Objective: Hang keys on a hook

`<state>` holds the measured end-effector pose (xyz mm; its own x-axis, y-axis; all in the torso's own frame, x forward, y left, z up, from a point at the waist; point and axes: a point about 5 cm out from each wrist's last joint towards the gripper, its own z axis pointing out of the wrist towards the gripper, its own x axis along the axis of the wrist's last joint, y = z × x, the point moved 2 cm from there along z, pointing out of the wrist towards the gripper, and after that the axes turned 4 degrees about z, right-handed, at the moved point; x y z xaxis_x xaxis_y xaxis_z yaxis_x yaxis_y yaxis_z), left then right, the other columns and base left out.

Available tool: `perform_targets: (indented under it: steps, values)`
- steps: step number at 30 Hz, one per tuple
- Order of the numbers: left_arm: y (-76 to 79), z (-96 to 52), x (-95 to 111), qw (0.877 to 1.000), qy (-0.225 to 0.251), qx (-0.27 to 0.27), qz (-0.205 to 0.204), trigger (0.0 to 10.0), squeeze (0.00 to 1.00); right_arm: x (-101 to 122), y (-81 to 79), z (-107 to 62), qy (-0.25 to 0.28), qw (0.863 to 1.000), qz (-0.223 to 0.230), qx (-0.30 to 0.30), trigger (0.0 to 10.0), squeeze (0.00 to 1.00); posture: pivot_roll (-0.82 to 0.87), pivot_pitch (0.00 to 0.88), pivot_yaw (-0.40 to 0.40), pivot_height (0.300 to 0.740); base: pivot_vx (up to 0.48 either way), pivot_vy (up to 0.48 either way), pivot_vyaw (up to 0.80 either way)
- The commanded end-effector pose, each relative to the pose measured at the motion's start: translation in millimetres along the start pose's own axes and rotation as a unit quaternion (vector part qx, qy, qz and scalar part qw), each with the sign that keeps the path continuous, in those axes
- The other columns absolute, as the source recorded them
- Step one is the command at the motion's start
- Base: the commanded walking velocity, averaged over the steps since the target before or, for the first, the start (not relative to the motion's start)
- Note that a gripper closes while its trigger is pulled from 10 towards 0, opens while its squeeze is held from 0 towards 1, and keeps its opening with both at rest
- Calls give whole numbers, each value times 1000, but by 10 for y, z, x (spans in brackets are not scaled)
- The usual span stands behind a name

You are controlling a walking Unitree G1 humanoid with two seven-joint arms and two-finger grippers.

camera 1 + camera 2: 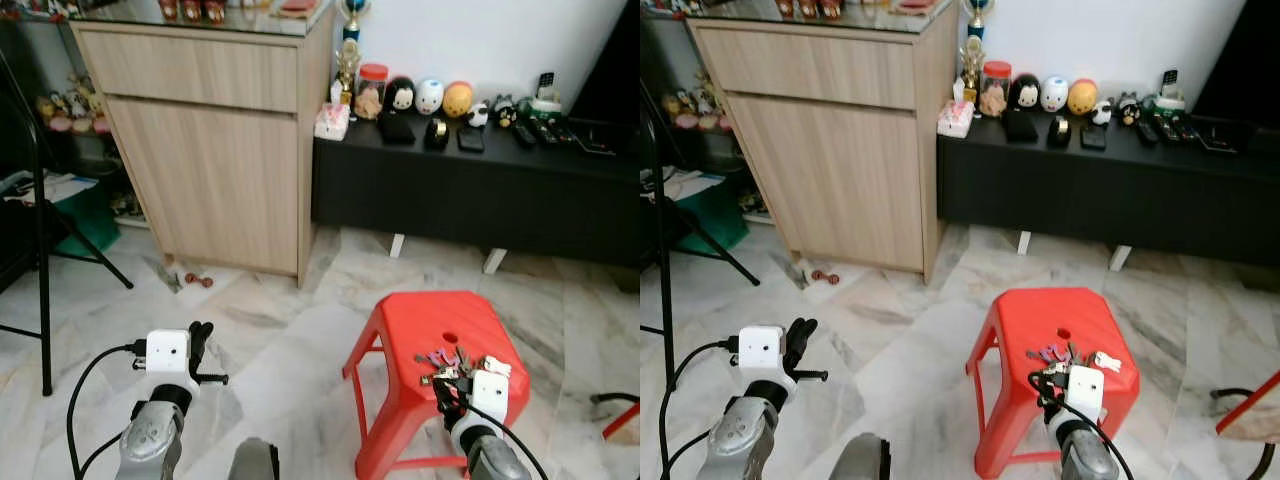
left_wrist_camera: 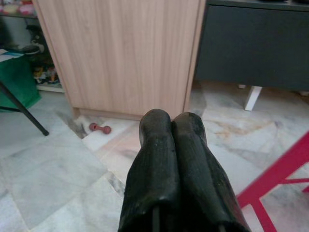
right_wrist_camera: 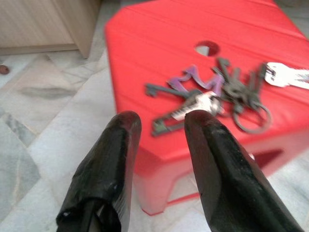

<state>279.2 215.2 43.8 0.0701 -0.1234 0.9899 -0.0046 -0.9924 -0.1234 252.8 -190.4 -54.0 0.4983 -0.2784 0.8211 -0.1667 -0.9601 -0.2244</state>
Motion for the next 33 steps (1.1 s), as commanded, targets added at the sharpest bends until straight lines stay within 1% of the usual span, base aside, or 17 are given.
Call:
perform_targets:
  steps: [1, 13, 18, 20, 26, 27, 28, 30, 32, 33]
  values:
    - [25, 20, -24, 1000, -10, -6, 3, 10000, 0, 41, 17, 16, 3, 1000, 3, -5, 10000, 0, 203, 0, -67, 641, 330, 0, 0]
    - [-3, -7, -33, 1000, -9, -2, 5, 10000, 0, -5, 15, 6, -5, 1000, 5, -8, 10000, 0, 208, 0, -65, 641, 343, 0, 0]
    - [1, -17, -56, 1000, -15, -5, 4, 10000, 0, 6, 32, 5, -2, 1000, -4, -16, 10000, 0, 204, 0, -60, 641, 0, 0, 0]
    - [7, -12, -56, 1000, -16, -7, 3, 10000, 0, 23, 16, 16, -1, 1000, 1, -13, 10000, 0, 200, 0, -57, 641, 0, 0, 0]
    - [7, 17, -29, 1000, -14, -11, 5, 10000, 0, -7, -62, 39, -20, 1000, 13, 4, 10000, 0, 195, 0, -47, 641, 0, 0, 0]
    - [14, 15, -24, 1000, -13, -14, 7, 10000, 0, -37, -84, 43, -34, 999, 26, 10, 10000, 675, 195, 0, -43, 641, 0, 0, 0]
    - [17, 15, -19, 1000, -13, -15, 7, 10000, 0, -43, -92, 45, -37, 999, 31, 12, 10000, 1000, 197, 0, -42, 641, 0, 0, 0]
    - [17, 6, -15, 1000, -12, -16, 8, 10000, 0, -56, -118, 50, -46, 998, 39, 21, 10000, 1000, 198, 0, -39, 641, 0, 0, 0]
    - [18, -11, -12, 1000, -12, -18, 10, 10000, 0, -80, -160, 55, -62, 997, 35, 36, 10000, 1000, 199, 0, -40, 641, 0, 0, 0]
    - [15, -25, -24, 1000, -13, -18, 10, 10000, 0, -100, -176, 54, -71, 996, 26, 42, 10000, 1000, 198, 0, -41, 641, 0, 0, 0]
